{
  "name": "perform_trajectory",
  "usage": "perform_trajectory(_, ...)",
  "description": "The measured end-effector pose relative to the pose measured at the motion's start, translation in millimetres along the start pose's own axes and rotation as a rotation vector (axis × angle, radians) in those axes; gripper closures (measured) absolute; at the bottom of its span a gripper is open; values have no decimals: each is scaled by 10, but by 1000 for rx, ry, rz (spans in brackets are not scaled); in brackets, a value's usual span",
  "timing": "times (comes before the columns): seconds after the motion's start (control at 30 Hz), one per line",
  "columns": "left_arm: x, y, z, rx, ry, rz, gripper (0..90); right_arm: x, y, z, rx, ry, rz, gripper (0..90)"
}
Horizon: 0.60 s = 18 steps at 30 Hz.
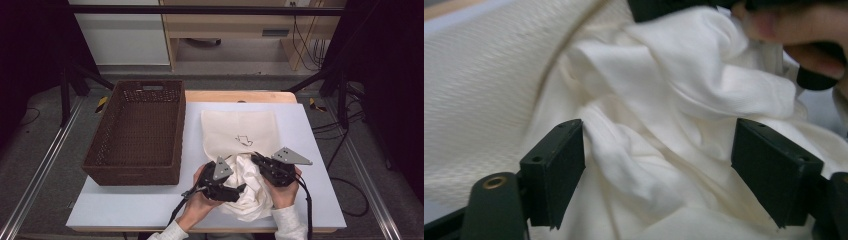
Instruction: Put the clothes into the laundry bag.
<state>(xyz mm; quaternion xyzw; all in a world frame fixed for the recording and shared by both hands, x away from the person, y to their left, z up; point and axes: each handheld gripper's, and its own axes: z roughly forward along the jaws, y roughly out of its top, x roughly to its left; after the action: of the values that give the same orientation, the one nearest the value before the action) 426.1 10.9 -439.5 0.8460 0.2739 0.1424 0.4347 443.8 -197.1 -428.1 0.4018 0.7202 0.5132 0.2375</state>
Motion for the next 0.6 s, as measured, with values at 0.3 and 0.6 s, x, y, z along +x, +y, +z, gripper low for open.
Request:
perform_trajectory(0.3, -58, 44, 285, -13, -11, -40, 628, 6, -26, 41, 11, -1, -2, 856)
perform_trajectory(0.6, -33, 227, 181, -7, 46, 12, 725, -4, 66, -92, -32, -5, 10, 858)
